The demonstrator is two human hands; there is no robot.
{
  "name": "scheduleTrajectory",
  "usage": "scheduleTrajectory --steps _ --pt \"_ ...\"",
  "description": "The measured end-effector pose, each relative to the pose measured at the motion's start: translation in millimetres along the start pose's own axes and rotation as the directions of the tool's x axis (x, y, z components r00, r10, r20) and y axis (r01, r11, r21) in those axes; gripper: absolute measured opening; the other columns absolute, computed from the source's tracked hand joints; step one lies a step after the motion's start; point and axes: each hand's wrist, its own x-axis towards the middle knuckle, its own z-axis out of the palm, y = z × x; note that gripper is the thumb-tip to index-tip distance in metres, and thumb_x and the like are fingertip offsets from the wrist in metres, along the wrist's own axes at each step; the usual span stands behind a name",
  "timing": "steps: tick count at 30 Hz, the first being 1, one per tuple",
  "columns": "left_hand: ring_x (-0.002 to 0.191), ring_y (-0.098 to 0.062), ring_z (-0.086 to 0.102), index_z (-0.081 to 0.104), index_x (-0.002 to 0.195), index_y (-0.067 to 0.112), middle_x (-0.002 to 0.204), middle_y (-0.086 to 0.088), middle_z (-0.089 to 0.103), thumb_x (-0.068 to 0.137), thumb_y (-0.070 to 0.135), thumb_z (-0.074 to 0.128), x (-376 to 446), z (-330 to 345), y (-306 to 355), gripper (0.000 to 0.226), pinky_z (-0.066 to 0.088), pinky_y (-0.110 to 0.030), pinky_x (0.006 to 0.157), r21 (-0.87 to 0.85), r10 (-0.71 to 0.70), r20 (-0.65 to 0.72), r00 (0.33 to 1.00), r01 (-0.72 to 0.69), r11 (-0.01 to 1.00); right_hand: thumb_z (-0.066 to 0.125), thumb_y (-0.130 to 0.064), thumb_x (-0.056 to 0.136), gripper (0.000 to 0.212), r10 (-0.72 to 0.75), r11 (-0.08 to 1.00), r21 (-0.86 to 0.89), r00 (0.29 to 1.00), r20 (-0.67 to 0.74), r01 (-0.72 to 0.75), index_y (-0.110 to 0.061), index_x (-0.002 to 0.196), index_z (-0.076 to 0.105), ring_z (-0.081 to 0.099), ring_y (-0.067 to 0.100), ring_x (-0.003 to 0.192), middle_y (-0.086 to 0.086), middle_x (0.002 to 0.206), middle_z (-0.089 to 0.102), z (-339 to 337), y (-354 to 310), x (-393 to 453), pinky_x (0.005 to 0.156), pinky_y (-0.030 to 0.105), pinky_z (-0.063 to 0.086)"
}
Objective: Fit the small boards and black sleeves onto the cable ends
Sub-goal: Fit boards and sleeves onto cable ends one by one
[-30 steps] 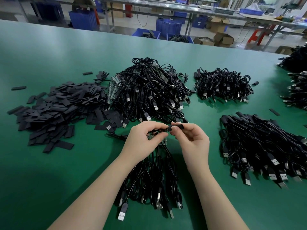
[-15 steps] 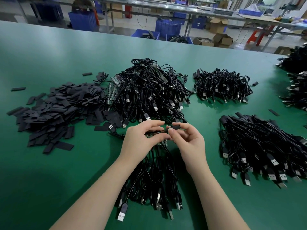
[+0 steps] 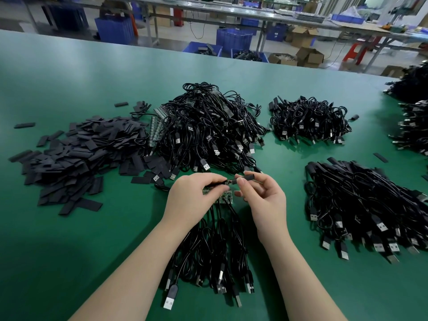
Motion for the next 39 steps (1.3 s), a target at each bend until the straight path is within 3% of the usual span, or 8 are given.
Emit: scheduleTrajectory --steps 5,12,15,19,22,29,35,39 --pt "0.089 0.003 0.065 0.078 0.097 0.028 0.090 0.019 0.073 0.084 0.030 0.074 -1 0 4 0.013 0.047 -0.010 0.081 0.047 0.088 -0.037 0.995 -0.086 0.995 0.075 -0.006 0.086 0.014 0.007 1.000 0.009 1.000 0.008 -0.007 -0.012 0.097 0.070 0.073 0.012 0.081 0.009 0.084 0.077 0 2 0 0.076 0.026 0.059" --pt "0.087 0.000 0.066 0.077 0.099 0.025 0.092 0.017 0.073 0.085 0.028 0.073 -2 0 6 0.015 0.054 -0.034 0.080 0.002 0.121 0.004 0.993 -0.121 0.993 0.078 -0.010 0.084 0.016 0.011 0.999 -0.054 1.000 0.018 -0.010 -0.025 0.089 0.074 0.067 0.019 0.076 0.009 0.073 0.068 1 2 0 0.083 0.026 0.057" --pt "0.089 0.002 0.066 0.077 0.100 0.026 0.094 0.018 0.073 0.083 0.031 0.072 -2 -1 6 0.018 0.053 -0.038 0.084 -0.027 0.127 0.015 0.992 -0.126 0.992 0.079 -0.011 0.082 0.014 0.018 0.999 -0.047 0.999 -0.029 -0.019 -0.023 0.086 0.074 0.069 0.019 0.078 0.010 0.071 0.067 1 2 0 0.086 0.033 0.055" --pt "0.085 0.002 0.067 0.077 0.097 0.025 0.091 0.018 0.073 0.083 0.029 0.070 -2 -1 7 0.016 0.054 -0.038 0.081 -0.029 0.146 -0.008 0.989 -0.146 0.989 0.079 -0.012 0.083 0.015 0.010 0.999 -0.037 0.999 -0.042 -0.012 -0.026 0.083 0.075 0.071 0.034 0.090 0.017 0.073 0.067 3 2 -2 0.102 0.049 0.050" --pt "0.084 0.002 0.067 0.078 0.095 0.024 0.089 0.018 0.073 0.083 0.028 0.070 -3 -1 9 0.015 0.054 -0.037 0.080 -0.026 0.153 -0.030 0.988 -0.154 0.988 0.079 -0.013 0.083 0.017 0.020 1.000 -0.021 0.999 -0.031 -0.021 -0.030 0.082 0.074 0.068 0.027 0.081 0.018 0.076 0.064 3 2 -3 0.104 0.051 0.049" --pt "0.086 -0.002 0.064 0.078 0.097 0.024 0.088 0.014 0.075 0.082 0.028 0.070 -4 -4 14 0.017 0.039 -0.010 0.085 0.061 0.179 -0.064 0.982 -0.175 0.983 0.079 -0.012 0.083 0.015 -0.003 0.999 -0.042 1.000 0.027 0.004 -0.024 0.086 0.071 0.068 0.023 0.078 0.006 0.068 0.067 2 2 -2 0.093 0.041 0.055" --pt "0.081 -0.009 0.067 0.078 0.099 0.025 0.087 0.012 0.075 0.079 0.029 0.071 -6 -3 20 0.022 0.052 -0.031 0.080 -0.011 0.109 -0.097 0.989 -0.111 0.994 0.076 -0.010 0.086 0.030 -0.083 0.995 -0.055 0.995 0.047 0.086 -0.023 0.109 0.063 0.067 0.014 0.075 0.010 0.075 0.074 2 2 -4 0.081 0.017 0.052" --pt "0.082 -0.015 0.068 0.078 0.099 0.024 0.087 0.011 0.076 0.080 0.030 0.070 -6 -4 20 0.022 0.054 -0.037 0.079 0.001 0.103 -0.091 0.991 -0.103 0.995 0.076 -0.014 0.086 0.034 -0.136 0.971 -0.187 0.988 0.074 0.148 -0.036 0.108 0.063 0.069 0.005 0.073 -0.004 0.079 0.077 5 2 -7 0.073 0.013 0.050"
